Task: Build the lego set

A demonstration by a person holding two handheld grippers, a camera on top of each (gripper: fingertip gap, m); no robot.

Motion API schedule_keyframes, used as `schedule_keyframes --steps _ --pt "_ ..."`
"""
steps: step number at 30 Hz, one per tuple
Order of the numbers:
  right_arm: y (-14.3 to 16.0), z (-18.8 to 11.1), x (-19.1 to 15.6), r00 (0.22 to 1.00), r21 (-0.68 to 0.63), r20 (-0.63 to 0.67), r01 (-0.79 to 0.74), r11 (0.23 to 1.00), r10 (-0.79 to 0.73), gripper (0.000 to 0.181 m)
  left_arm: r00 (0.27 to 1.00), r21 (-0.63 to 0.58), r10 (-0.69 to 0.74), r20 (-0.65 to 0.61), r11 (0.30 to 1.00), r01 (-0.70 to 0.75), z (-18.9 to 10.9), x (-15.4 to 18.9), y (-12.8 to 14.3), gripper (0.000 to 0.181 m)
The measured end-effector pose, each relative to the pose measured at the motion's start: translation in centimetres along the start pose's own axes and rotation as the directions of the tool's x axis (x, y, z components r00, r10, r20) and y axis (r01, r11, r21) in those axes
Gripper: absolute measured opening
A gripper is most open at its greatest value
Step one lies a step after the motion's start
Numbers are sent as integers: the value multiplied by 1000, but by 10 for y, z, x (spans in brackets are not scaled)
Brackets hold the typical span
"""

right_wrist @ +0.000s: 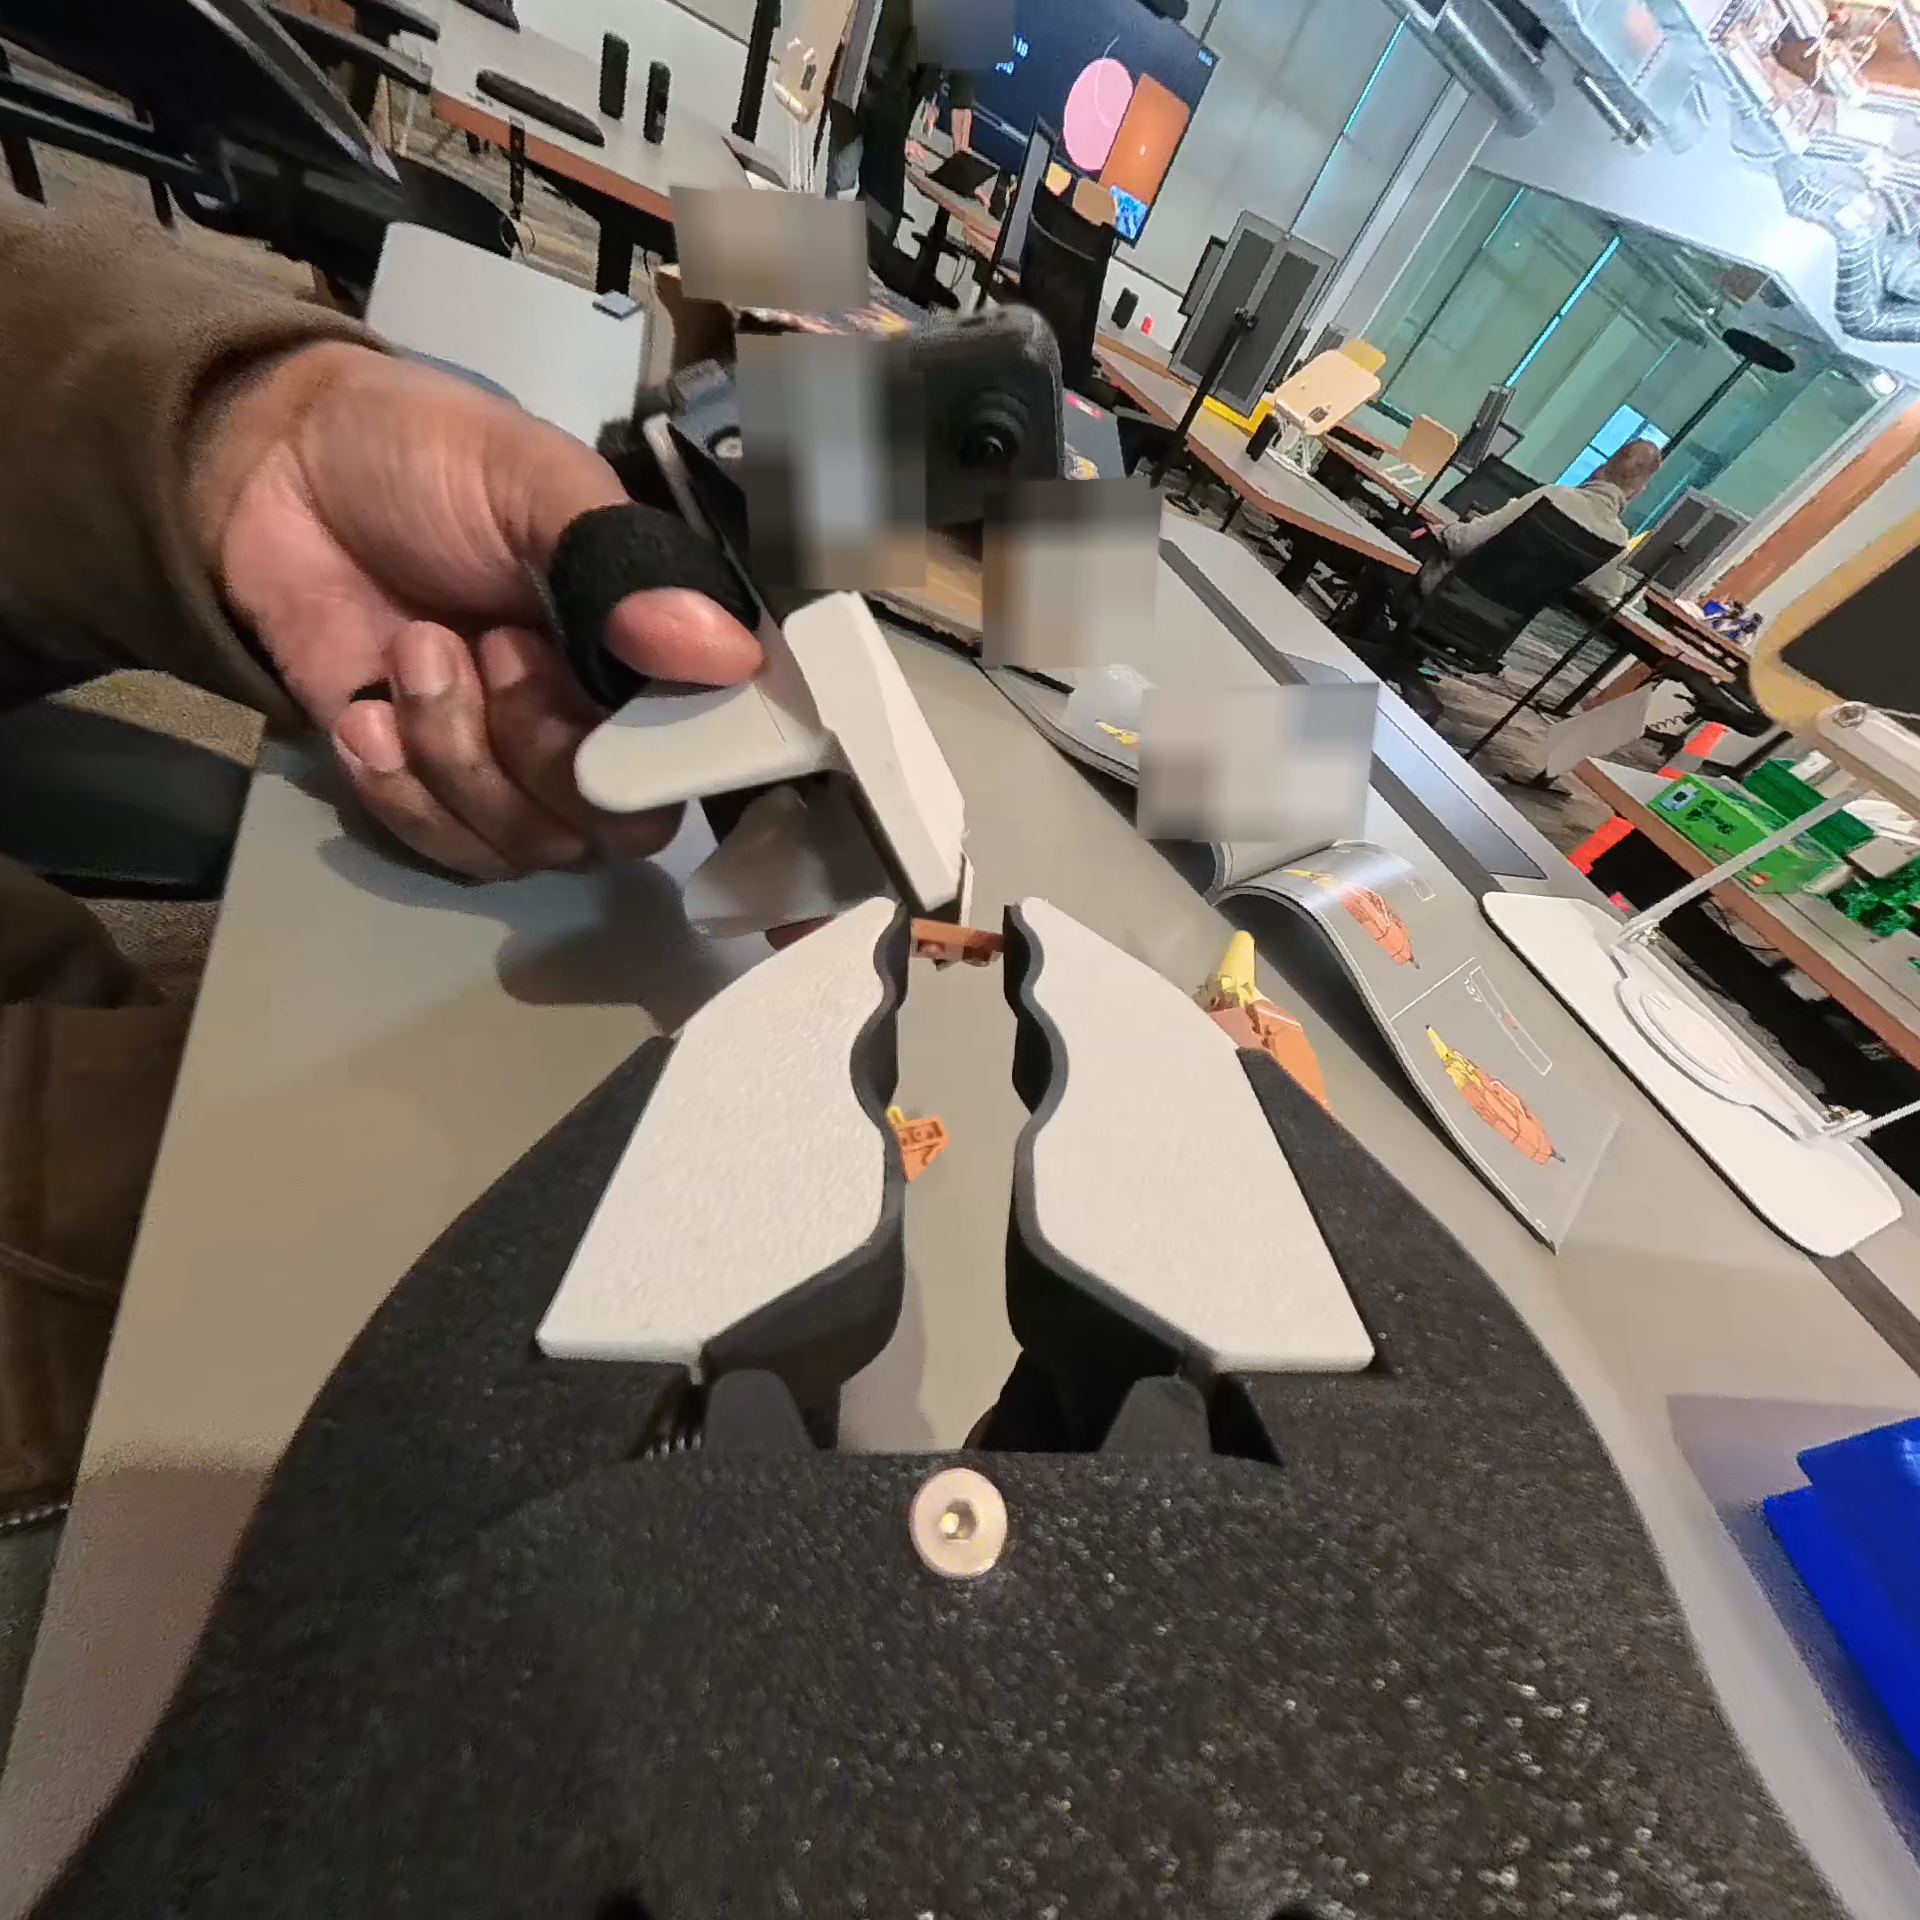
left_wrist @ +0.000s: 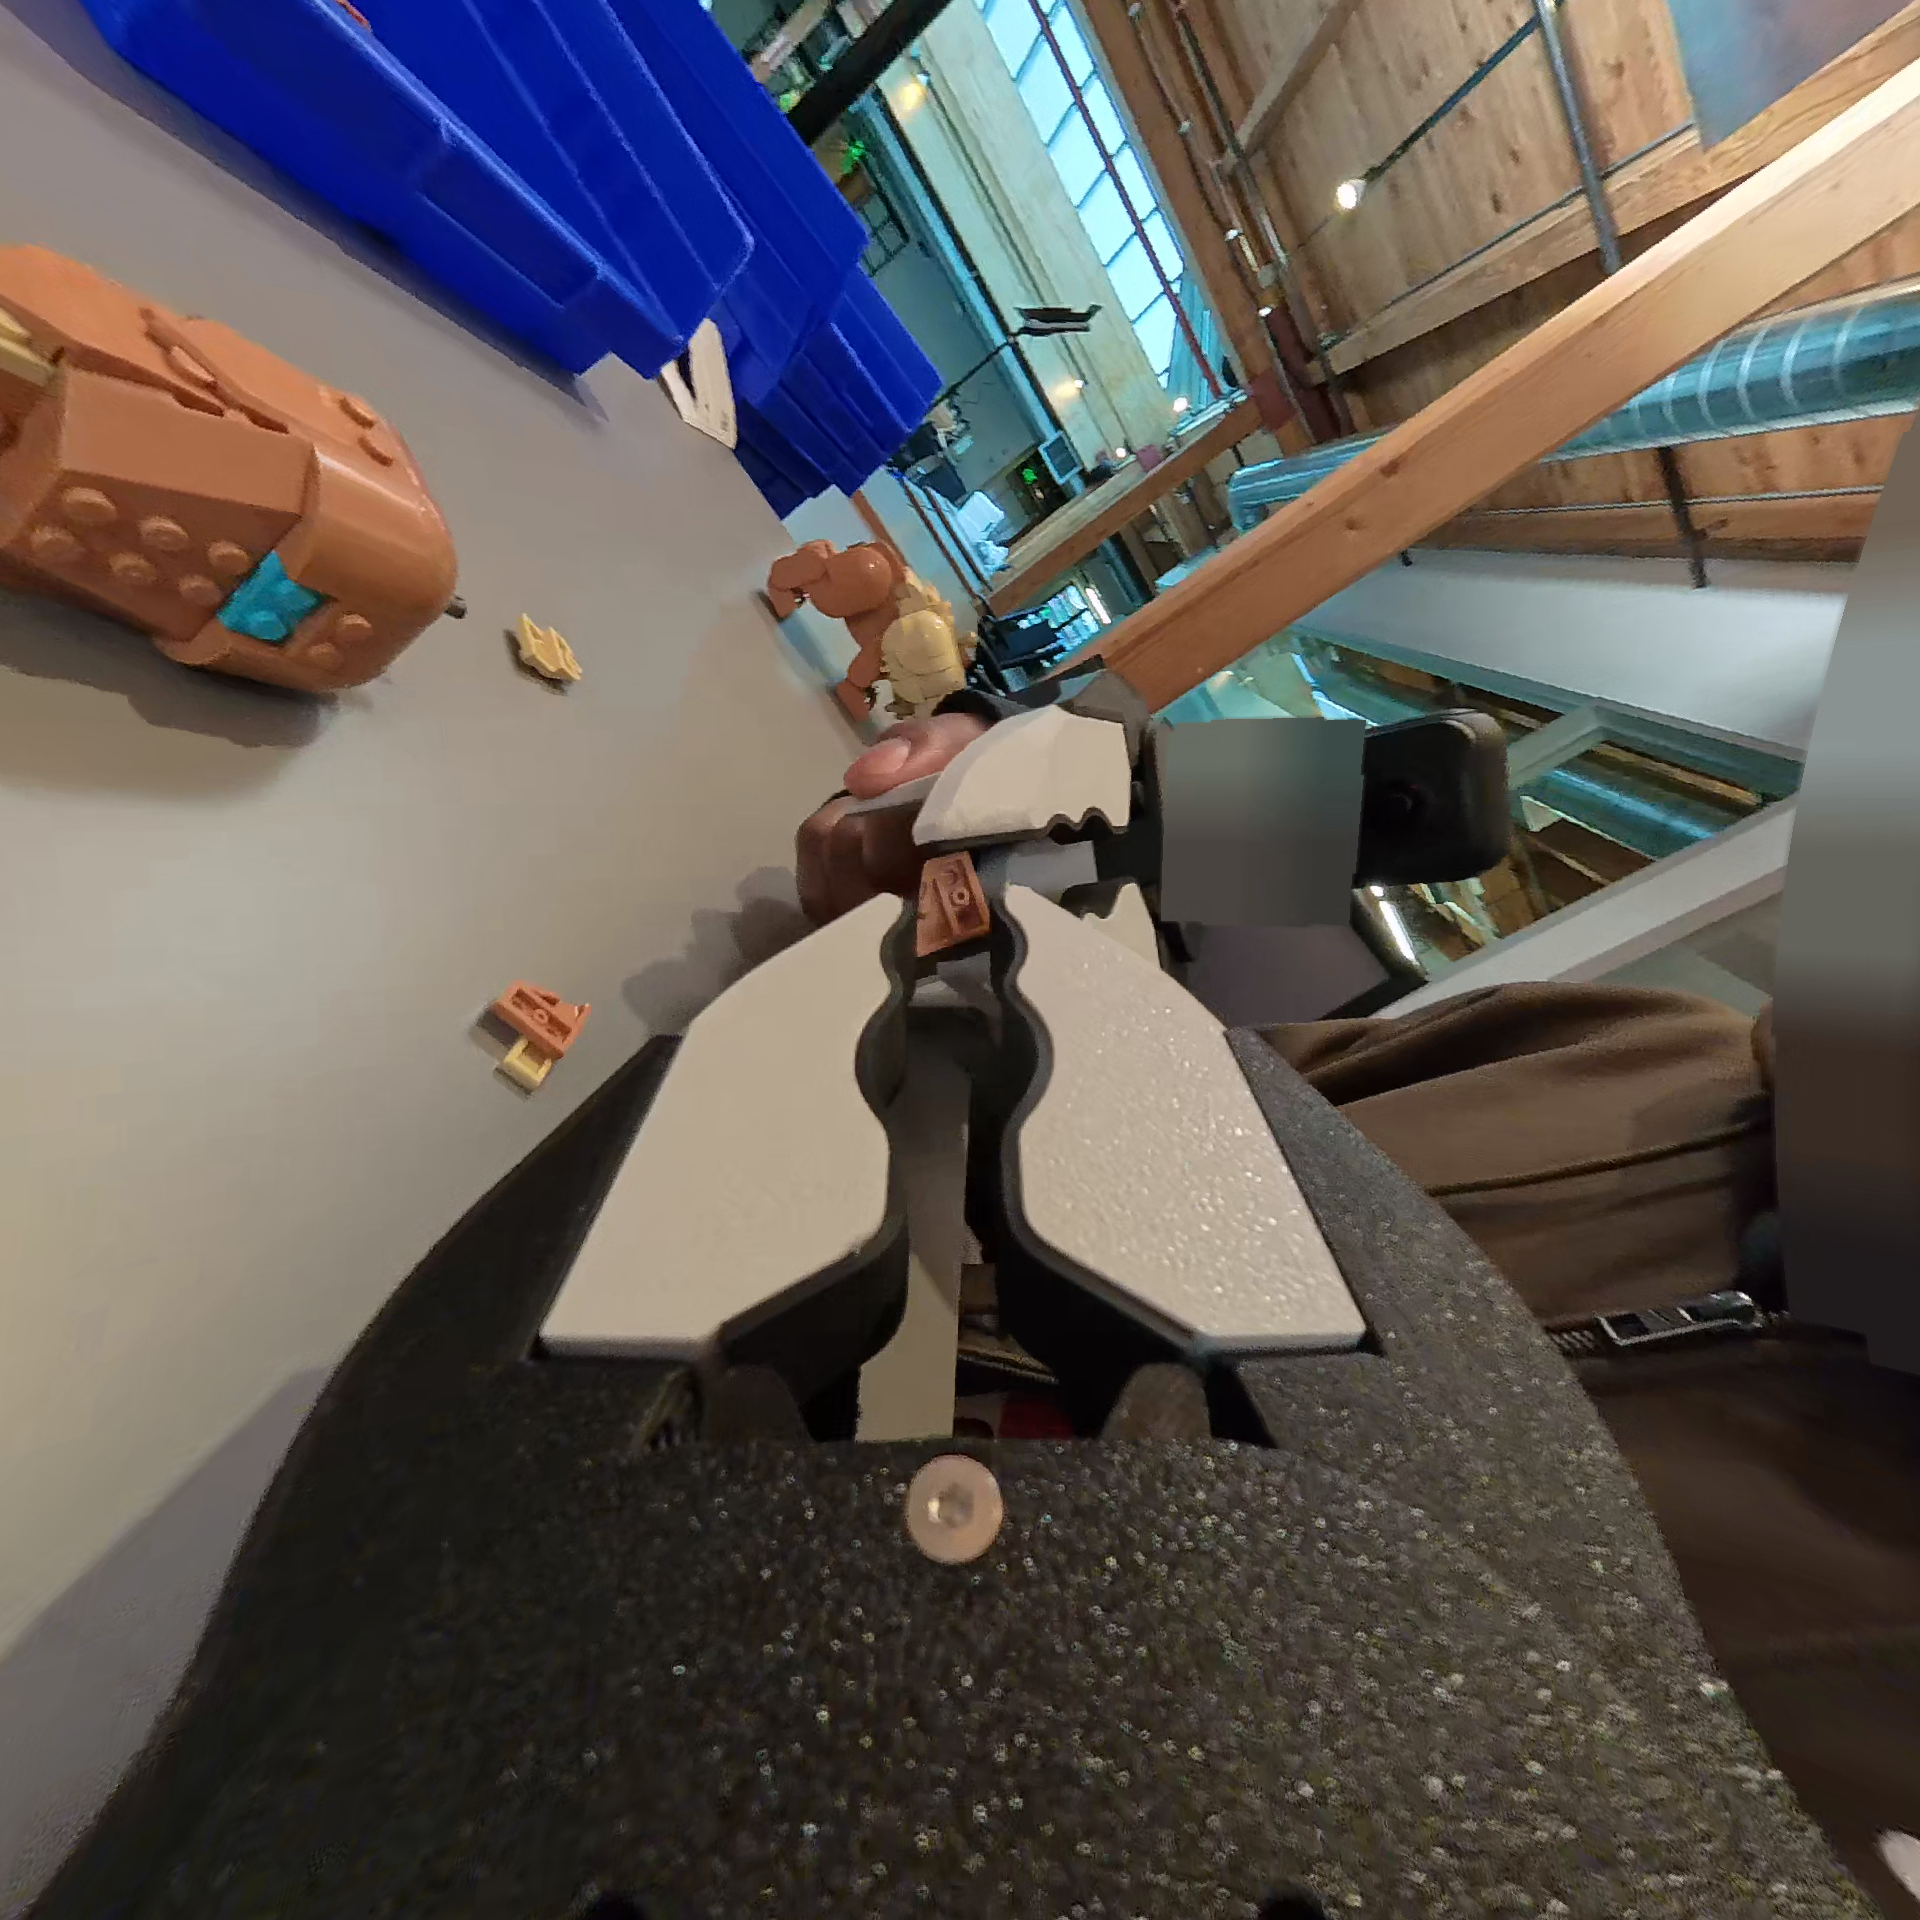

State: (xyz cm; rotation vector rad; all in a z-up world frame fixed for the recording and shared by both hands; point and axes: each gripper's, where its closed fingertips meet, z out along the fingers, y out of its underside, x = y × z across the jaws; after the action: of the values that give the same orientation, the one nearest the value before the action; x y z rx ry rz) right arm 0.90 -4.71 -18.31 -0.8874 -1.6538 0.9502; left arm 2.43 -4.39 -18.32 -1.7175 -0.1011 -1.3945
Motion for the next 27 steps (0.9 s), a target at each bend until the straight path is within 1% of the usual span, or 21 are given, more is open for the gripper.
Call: schedule_keyframes --steps 6,11,14,16,18,21,23,27 --pt "-10 -3 0 999 84 36 -28 996 25 17 990 -39 -52 -129 998 47 -2 8 -4 13" --pt "-17 -4 -1 997 136 72 -41 990 32 17 982 -88 -83 -171 994 69 -1 10 -3 13" --pt "-17 -1 -1 996 138 85 -41 990 30 17 973 -101 -109 -206 991 90 -2 12 -3 7" --pt "-17 -1 -2 995 142 100 -42 989 28 17 972 -107 -113 -207 990 92 -4 12 -3 7" --pt "-14 1 -2 994 121 110 -21 992 8 18 979 -102 -96 -179 992 79 -4 9 -3 6" --pt "-6 1 -1 989 79 146 14 997 -25 32 990 -66 -84 -110 995 77 -9 0 -9 6" --pt "1 1 0 982 42 185 31 999 -38 36 995 -45 -81 -52 996 79 -15 -8 -12 6" --pt "40 8 3 955 -157 295 70 985 -20 38 994 -48 -23 107 998 29 -23 -26 -12 5"
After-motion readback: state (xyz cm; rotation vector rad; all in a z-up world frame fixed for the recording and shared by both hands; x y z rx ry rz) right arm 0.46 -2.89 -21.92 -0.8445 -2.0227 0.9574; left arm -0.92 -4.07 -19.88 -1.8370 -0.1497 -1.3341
